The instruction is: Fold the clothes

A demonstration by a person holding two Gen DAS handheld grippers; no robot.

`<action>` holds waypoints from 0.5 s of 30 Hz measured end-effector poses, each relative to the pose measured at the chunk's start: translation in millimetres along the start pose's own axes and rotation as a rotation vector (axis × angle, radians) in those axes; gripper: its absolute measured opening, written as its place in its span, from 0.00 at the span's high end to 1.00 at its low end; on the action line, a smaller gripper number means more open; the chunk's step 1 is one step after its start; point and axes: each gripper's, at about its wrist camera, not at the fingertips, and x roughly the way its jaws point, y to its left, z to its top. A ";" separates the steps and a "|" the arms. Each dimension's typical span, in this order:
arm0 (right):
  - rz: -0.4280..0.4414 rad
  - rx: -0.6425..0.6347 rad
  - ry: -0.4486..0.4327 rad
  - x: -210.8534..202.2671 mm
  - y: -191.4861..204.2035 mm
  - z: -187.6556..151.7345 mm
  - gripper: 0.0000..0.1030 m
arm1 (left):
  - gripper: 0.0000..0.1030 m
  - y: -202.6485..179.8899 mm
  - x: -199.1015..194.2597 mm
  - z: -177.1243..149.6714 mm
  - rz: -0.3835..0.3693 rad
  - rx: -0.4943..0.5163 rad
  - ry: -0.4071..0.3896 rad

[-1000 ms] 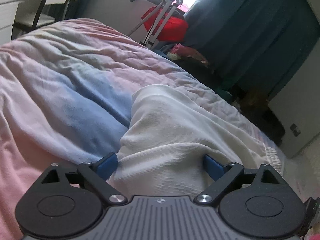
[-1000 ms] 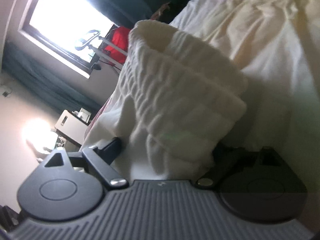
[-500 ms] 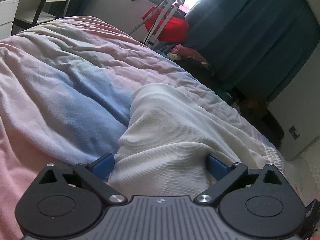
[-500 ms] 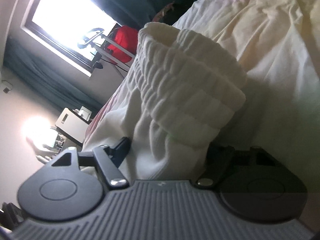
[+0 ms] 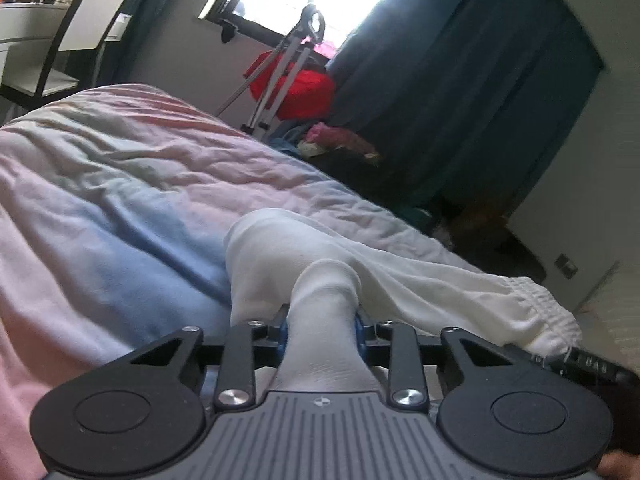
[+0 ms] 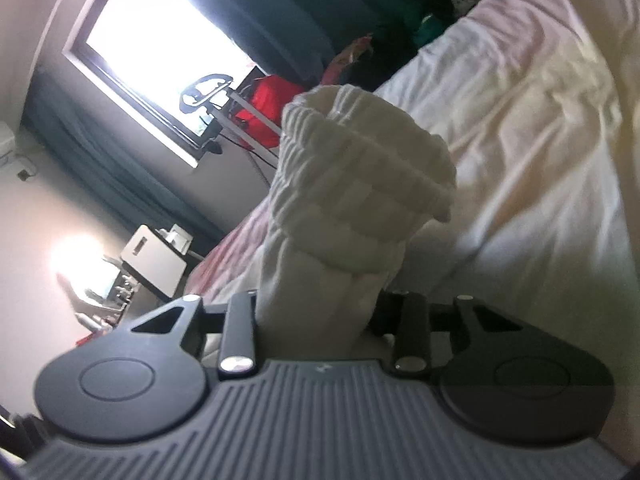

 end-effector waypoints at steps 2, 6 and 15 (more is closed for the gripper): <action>0.001 -0.019 -0.010 -7.7 5.8 14.7 0.63 | 0.73 -17.0 -0.5 2.4 -0.020 0.011 -0.002; -0.002 -0.028 -0.064 -34.8 5.9 50.3 0.63 | 0.74 -66.5 7.3 9.1 -0.065 0.060 -0.021; -0.096 0.013 -0.258 -101.0 -60.4 176.3 0.63 | 0.74 -253.8 121.7 25.3 -0.177 0.223 0.022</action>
